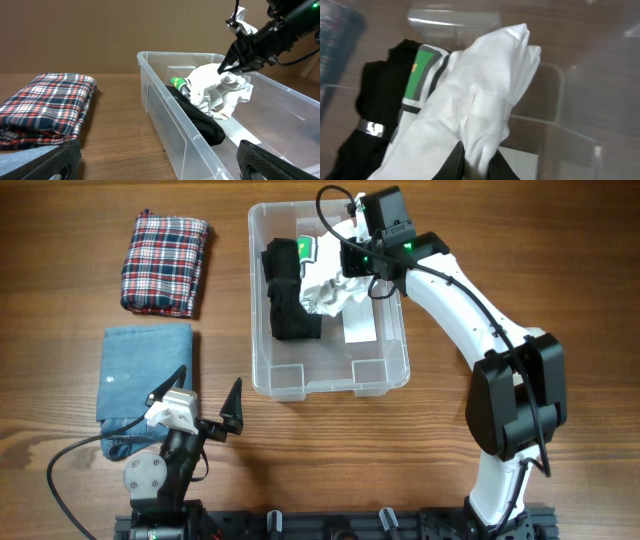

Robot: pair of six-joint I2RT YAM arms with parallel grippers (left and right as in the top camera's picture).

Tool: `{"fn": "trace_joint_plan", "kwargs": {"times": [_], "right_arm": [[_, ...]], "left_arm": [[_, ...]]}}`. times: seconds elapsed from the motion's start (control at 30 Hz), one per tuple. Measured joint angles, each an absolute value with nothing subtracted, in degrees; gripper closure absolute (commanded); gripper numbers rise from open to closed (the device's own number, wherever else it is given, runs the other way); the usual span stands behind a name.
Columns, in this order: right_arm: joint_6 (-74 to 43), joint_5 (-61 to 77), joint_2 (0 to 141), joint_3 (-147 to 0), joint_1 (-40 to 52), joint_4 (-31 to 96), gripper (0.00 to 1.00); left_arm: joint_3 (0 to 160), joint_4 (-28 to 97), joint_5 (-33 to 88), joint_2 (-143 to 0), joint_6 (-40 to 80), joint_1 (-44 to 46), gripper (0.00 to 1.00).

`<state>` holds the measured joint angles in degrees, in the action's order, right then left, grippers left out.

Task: Pack container
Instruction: 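Carry the white socks into the bin beside the black garment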

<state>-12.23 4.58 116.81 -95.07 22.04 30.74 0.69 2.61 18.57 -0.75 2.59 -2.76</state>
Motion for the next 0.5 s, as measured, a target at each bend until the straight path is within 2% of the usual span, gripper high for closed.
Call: {"fn": "trace_joint_plan", "kwargs": {"times": [0.03, 0.07, 0.1, 0.13, 0.2, 0.43, 0.5], "right_arm": [[-12.08, 3.75, 116.81, -95.07, 22.04, 31.20, 0.87], [-11.88, 3.09, 116.81, -95.07, 22.04, 31.68, 0.78], [-11.75, 2.39, 116.81, -95.07, 22.04, 32.23, 0.56], [-11.38, 1.80, 116.81, -95.07, 22.02, 32.51, 0.38], [-11.44, 0.78, 116.81, -95.07, 21.93, 32.82, 0.29], [-11.00, -2.52, 116.81, -95.07, 22.06, 32.60, 0.30], [-10.98, -4.16, 116.79, -95.07, 22.04, 32.56, 0.38]], "left_arm": [[0.69, 2.61, 18.59, -0.75, 2.59, -2.76, 0.00], [0.69, 2.61, 18.57, -0.75, 2.59, -2.76, 0.00], [0.69, 2.59, 18.57, -0.75, 2.59, -2.76, 0.00], [0.69, 2.61, 18.57, -0.75, 2.59, -2.76, 0.00], [0.69, 2.61, 18.59, -0.75, 2.59, -2.76, 0.00], [0.69, 2.59, 18.59, -0.75, 2.59, -2.76, 0.00], [0.69, 2.59, 18.59, -0.75, 2.57, -2.76, 0.00]]}}
